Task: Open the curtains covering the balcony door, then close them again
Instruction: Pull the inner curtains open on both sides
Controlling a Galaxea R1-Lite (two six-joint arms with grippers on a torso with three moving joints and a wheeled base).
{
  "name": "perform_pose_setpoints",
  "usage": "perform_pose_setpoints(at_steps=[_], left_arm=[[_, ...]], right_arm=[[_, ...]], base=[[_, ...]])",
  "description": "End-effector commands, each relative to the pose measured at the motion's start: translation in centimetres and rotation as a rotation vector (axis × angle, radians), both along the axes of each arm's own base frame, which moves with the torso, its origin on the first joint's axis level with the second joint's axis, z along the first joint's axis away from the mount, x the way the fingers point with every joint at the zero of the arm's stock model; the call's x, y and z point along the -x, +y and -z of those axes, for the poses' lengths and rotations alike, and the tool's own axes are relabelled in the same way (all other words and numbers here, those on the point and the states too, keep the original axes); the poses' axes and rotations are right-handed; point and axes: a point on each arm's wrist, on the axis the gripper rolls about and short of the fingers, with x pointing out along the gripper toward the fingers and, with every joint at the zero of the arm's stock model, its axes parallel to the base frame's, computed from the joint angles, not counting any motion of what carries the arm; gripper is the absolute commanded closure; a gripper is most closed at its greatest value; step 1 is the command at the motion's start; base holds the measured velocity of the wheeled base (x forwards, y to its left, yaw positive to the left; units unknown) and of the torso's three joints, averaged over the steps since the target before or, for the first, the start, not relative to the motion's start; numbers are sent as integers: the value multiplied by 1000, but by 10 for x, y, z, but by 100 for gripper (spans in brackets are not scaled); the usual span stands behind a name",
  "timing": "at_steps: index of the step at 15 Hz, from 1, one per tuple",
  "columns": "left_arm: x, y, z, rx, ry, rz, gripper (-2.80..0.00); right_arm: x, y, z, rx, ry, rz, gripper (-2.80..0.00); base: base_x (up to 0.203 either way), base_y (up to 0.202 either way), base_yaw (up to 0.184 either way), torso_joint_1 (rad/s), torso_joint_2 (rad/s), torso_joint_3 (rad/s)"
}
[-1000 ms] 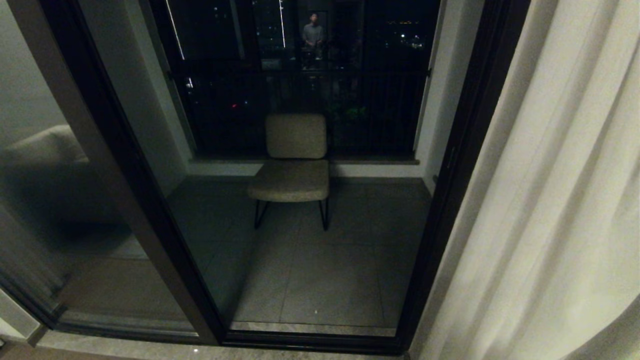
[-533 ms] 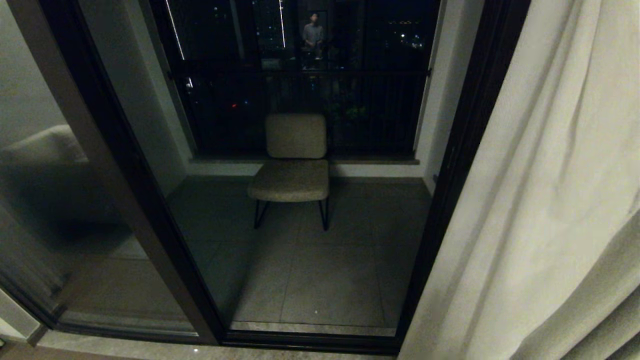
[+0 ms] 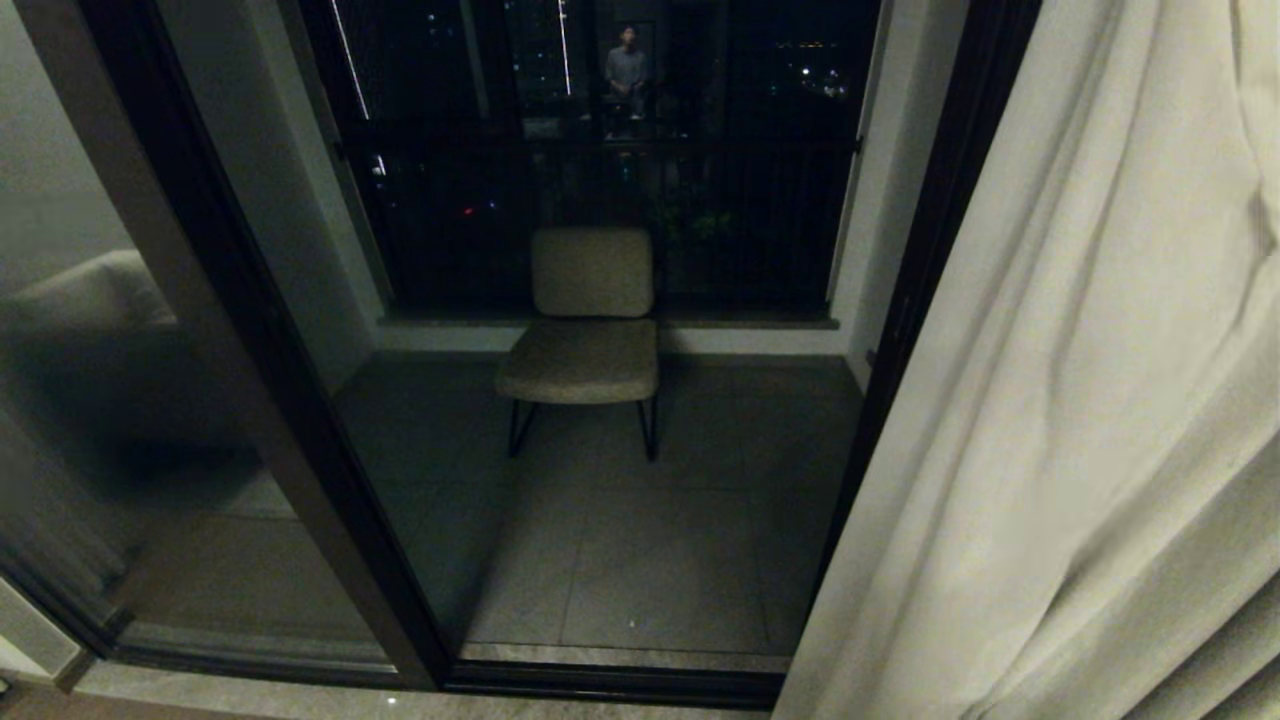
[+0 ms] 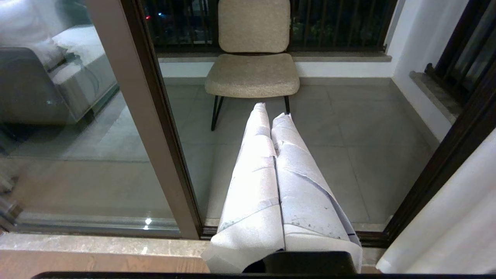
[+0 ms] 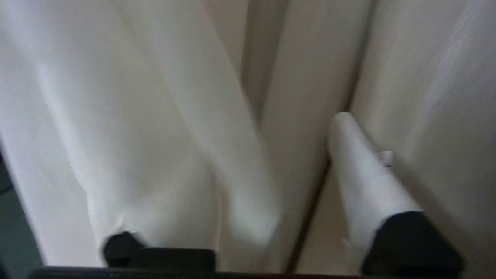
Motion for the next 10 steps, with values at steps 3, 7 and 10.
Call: perform_pose_setpoints(at_steps=[3, 7, 10], left_arm=[[0, 0, 0, 0, -1, 0, 0], [0, 0, 0, 0, -1, 0, 0], [0, 0, 0, 0, -1, 0, 0]], right_arm=[[33, 21, 26, -40, 65, -6, -280], [68, 43, 71, -107, 175, -3, -280], [94, 60, 91, -116, 194, -5, -280]], base=[[0, 0, 0, 0, 0, 0], [0, 0, 0, 0, 0, 0], [0, 0, 0, 0, 0, 0]])
